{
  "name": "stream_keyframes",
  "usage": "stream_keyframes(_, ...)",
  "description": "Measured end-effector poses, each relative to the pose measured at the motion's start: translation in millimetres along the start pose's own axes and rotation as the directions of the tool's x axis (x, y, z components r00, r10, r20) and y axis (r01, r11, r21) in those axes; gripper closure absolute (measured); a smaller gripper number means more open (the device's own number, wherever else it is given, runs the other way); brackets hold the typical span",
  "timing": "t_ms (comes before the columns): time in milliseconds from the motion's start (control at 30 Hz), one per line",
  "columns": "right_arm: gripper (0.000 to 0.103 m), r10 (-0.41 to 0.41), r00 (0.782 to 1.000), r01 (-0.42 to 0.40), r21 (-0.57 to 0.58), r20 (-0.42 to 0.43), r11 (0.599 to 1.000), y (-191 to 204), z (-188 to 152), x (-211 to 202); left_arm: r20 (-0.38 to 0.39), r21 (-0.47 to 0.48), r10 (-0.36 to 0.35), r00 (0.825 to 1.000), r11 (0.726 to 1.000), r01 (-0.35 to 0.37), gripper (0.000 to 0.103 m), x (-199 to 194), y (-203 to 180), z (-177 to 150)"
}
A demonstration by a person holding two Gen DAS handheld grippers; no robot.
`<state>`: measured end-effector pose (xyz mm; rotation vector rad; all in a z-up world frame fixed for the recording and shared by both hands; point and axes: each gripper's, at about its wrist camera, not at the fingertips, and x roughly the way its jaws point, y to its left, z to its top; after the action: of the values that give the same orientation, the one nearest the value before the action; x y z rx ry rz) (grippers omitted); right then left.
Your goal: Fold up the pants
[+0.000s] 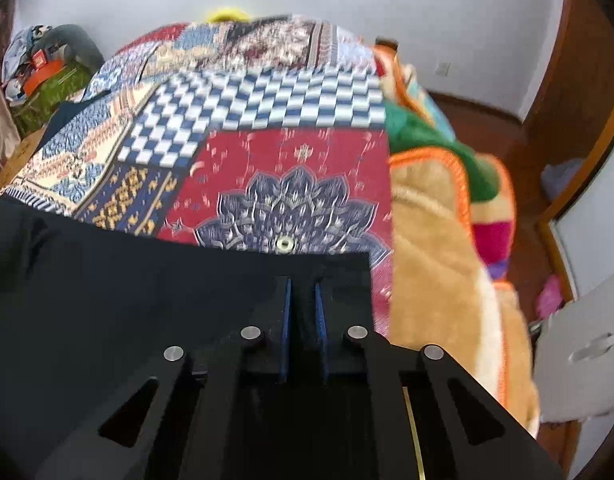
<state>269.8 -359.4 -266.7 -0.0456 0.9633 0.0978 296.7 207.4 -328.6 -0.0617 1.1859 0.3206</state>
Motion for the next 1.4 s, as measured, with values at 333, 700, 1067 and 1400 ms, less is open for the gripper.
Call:
stream_keyframes(333, 0.093, -0.06, 0.998, 0.061, 0.047, -0.007, 0.997, -14.5, 15.2, 6.8, 0.021, 0.014, 0.022, 1.0, 1.0, -0.022, 0.015, -8.8, -1.7, -0.4)
stream_keyframes(700, 0.075, -0.017, 0.999, 0.02, 0.068, -0.052, 0.997, -3.7, 18.7, -31.1, 0.137, 0.018, -0.042, 0.99, 0.999, 0.04, 0.016, -104.4, 30.7, -20.5)
stream_keyframes(1067, 0.044, 0.097, 0.979, -0.09, 0.046, -0.177, 0.995, 41.8, -63.8, -35.8, -0.006, 0.054, -0.035, 0.999, 0.998, 0.035, 0.015, -53.5, 13.6, -108.1)
stream_keyframes(1400, 0.04, 0.109, 0.983, -0.093, 0.11, -0.149, 0.99, 28.1, -107.4, -66.3, -0.016, 0.102, -0.023, 1.0, 0.994, 0.025, 0.016, -87.9, 17.1, -130.9)
